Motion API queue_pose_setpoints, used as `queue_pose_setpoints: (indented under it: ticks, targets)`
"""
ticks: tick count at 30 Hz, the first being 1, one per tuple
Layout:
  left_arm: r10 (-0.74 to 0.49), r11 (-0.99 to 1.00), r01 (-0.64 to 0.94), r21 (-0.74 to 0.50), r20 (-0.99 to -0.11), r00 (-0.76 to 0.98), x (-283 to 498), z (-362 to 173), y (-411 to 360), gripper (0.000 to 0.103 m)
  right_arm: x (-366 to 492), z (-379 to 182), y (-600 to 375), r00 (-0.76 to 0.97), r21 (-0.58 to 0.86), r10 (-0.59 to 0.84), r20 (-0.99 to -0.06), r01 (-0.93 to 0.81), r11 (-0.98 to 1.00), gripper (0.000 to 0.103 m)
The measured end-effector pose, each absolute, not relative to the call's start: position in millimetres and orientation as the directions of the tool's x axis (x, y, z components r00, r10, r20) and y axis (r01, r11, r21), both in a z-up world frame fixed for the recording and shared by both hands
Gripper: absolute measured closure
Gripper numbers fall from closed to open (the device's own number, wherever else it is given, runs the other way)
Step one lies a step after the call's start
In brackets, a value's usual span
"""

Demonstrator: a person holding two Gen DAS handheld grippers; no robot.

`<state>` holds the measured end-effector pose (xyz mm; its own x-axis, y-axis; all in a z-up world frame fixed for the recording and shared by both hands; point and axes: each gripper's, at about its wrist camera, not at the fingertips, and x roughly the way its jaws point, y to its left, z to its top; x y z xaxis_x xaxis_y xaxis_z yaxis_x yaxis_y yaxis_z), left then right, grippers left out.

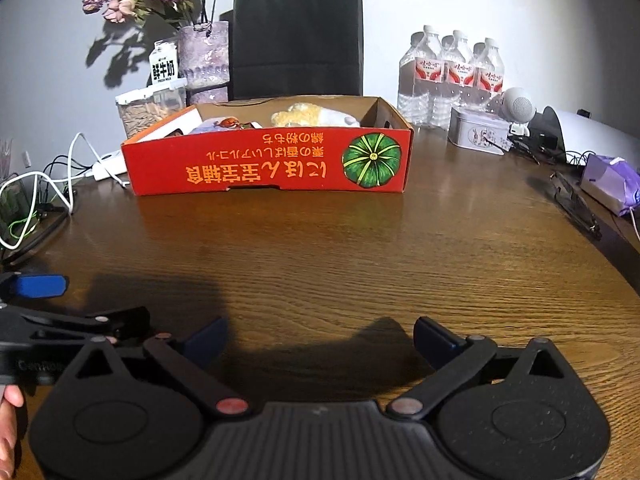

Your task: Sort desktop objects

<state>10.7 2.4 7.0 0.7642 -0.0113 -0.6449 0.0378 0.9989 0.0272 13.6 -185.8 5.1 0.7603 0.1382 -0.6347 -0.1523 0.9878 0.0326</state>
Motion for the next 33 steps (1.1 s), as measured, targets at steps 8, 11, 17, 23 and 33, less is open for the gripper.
queue_pose_setpoints:
  ticks: [8,11,17,23,33]
  targets:
    - [0.001,1.000,0.004,0.006,-0.645,0.764,16,6,5,0.000,21,1,-185,0.750,0.032,0.135,-0.648,-0.150,0.988,0.000]
    - [0.002,1.000,0.002,0.005,-0.646,0.764,18,7,5,0.000,21,1,-184,0.751,0.021,0.127,-0.648,-0.149,0.989,0.000]
    - [0.005,1.000,-0.001,0.007,-0.647,0.763,18,6,5,0.000,21,1,-183,0.753,0.022,0.121,-0.647,-0.141,0.990,0.000]
    - [0.011,1.000,-0.009,0.006,-0.647,0.763,18,7,6,0.000,23,0,-182,0.753,0.022,0.118,-0.647,-0.137,0.990,0.000]
    - [0.015,1.000,-0.014,0.006,-0.647,0.763,18,7,6,0.000,25,0,-183,0.754,0.023,0.113,-0.647,-0.129,0.991,0.000]
